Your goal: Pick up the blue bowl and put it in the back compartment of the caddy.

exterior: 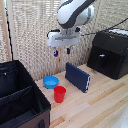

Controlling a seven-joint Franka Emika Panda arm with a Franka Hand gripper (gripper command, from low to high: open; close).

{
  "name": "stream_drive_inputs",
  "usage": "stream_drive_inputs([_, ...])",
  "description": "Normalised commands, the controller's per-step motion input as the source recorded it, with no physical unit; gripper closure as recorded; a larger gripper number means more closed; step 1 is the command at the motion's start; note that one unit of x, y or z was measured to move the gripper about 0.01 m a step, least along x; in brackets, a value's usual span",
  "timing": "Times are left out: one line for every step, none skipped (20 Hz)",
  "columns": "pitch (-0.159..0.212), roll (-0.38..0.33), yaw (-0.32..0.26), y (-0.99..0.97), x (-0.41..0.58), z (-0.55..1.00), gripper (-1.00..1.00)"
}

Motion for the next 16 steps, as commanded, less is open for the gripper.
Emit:
stream_drive_inputs([0.000,0.000,0.006,0.00,0.000,0.00,-1.00])
stream_drive_inputs([0.003,0.000,-0.010,0.00,0.589,-0.07,-1.00])
stream_drive_inputs([0.003,0.000,-0.010,0.00,0.589,-0.07,-1.00])
stream_drive_inputs([0.003,0.000,-0.016,0.00,0.583,-0.09,-1.00])
stream_drive_inputs([0.000,0.000,-0.021,0.00,0.557,-0.09,-1.00])
stream_drive_inputs([0.000,0.000,-0.033,0.00,0.551,-0.08,-1.00])
stream_drive_inputs([0.000,0.000,-0.040,0.00,0.520,-0.08,-1.00])
stream_drive_inputs([0.002,0.000,-0.043,0.02,0.509,-0.08,-1.00])
stream_drive_inputs([0.001,0.000,-0.046,0.03,0.483,-0.08,-1.00])
stream_drive_inputs([0.005,0.000,-0.046,0.03,0.474,-0.10,-1.00])
stream_drive_inputs([0.012,0.000,-0.055,0.01,0.411,-0.11,-1.00])
stream_drive_inputs([0.040,0.000,-0.093,0.01,0.303,-0.12,-1.00])
stream_drive_inputs([0.054,0.000,-0.122,0.01,0.206,-0.14,-1.00])
stream_drive_inputs([0.062,-0.008,-0.136,0.00,0.117,-0.19,-1.00])
stream_drive_inputs([0.078,-0.015,-0.144,0.02,0.086,-0.24,-1.00])
stream_drive_inputs([0.081,-0.014,-0.145,0.01,0.077,-0.28,-1.00])
